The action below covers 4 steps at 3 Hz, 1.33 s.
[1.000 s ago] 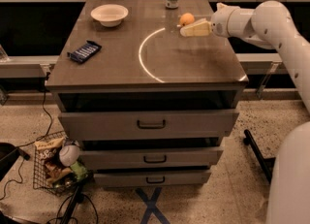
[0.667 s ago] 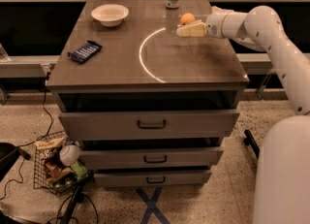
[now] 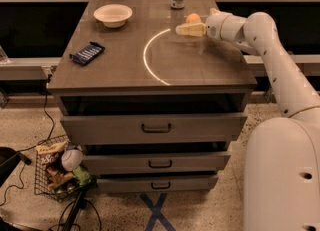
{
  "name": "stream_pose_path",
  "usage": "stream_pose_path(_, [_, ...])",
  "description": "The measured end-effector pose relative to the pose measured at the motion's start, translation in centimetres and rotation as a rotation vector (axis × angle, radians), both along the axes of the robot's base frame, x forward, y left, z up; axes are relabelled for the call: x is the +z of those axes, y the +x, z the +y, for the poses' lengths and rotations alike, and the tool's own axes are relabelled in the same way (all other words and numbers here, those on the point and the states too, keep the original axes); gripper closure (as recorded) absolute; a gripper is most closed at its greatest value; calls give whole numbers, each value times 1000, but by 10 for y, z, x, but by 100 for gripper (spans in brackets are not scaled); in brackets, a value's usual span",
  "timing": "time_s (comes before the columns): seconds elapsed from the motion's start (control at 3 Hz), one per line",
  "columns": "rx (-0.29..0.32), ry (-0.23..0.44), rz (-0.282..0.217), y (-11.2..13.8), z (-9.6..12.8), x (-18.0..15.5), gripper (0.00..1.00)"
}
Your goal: Move orange near rxbar blueberry
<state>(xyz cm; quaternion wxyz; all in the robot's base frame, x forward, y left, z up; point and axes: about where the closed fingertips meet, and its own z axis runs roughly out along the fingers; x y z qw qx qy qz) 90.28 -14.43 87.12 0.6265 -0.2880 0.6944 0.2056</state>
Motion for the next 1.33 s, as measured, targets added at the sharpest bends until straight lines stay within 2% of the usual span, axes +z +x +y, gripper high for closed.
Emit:
stream_pose_path(0.33, [16,15,2,6,8,-2,0])
stream_pose_path(1.0, [36,-34,39,16,28,-16,0])
stream_pose_path(1.33, [31,-46,56,21,32,-27,18])
